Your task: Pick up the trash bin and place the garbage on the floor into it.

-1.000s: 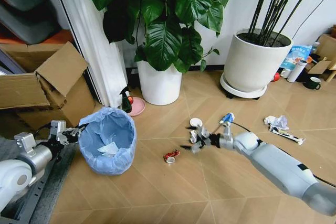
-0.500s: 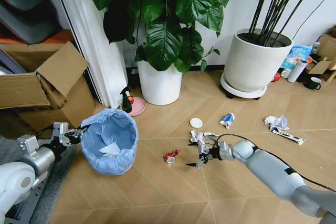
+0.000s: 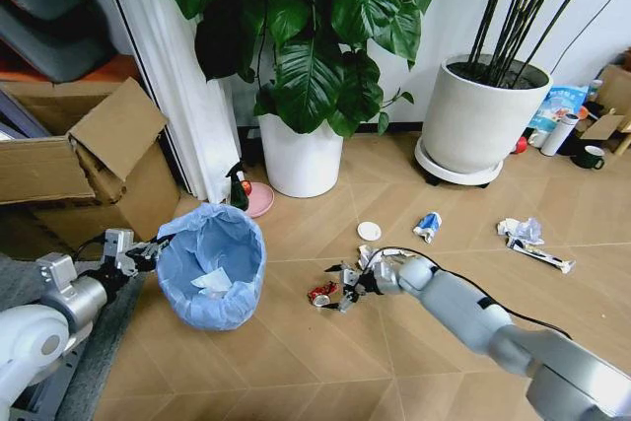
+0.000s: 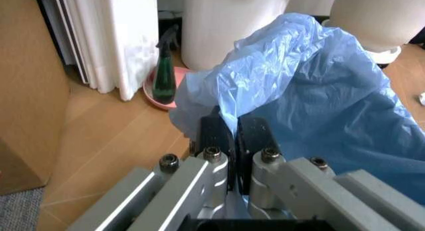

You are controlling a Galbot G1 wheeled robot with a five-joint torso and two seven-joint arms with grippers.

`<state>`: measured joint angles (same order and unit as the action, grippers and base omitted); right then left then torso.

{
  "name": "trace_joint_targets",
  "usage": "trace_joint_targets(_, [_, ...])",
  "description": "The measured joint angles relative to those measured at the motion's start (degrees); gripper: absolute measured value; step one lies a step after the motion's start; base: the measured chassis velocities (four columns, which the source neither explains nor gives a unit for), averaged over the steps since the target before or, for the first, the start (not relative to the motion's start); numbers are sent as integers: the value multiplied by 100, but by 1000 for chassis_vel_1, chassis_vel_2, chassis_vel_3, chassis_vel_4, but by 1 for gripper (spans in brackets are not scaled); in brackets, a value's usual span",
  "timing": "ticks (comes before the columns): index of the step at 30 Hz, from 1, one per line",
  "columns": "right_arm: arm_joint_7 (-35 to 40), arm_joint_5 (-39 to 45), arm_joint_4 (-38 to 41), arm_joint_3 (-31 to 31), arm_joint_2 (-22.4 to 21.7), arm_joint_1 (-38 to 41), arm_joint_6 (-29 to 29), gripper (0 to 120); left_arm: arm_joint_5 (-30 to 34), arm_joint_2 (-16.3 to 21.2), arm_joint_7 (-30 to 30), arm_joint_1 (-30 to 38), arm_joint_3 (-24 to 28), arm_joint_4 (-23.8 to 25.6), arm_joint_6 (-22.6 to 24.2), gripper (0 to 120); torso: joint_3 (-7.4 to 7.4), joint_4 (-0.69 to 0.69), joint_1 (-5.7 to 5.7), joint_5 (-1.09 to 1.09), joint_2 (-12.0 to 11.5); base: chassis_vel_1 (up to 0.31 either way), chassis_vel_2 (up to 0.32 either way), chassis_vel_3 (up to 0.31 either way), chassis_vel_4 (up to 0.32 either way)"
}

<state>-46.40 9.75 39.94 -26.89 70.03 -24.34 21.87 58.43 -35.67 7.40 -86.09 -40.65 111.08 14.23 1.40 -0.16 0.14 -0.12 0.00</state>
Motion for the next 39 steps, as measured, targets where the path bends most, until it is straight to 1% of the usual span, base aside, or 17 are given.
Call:
trace_joint_targets(7, [17,22,-480,-82,267,300,-27,100,-32,-47,6,-13,-1,-21,1,0,0,1,0,0,0,0,0,0,0])
trace_joint_targets(17, [16,346,-804,-362,321,491,-129,100,-18,43,0,14,-47,-52,26,0,0,0,0,2,0,0,0,0,0])
trace_joint_targets(23, [6,500,-989,-681,394,754,-169,100,-46,-45,29,40,-12,-132,26,0,0,2,0,1,0,0,0,0,0])
trace_joint_targets(25, [-15,599,-1024,-877,393,857,-198,100,-72,-68,67,38,4,-161,23,0,0,2,0,0,0,0,0,0,0])
trace_joint_targets(29, [-51,654,-1092,-1072,388,915,-216,100,-80,-74,97,37,2,-179,11,0,0,1,0,1,0,0,0,0,0])
trace_joint_targets(39, [-98,675,-1204,-1199,466,871,-236,100,-80,-87,140,56,-10,-224,-15,0,0,2,0,0,0,0,0,0,0])
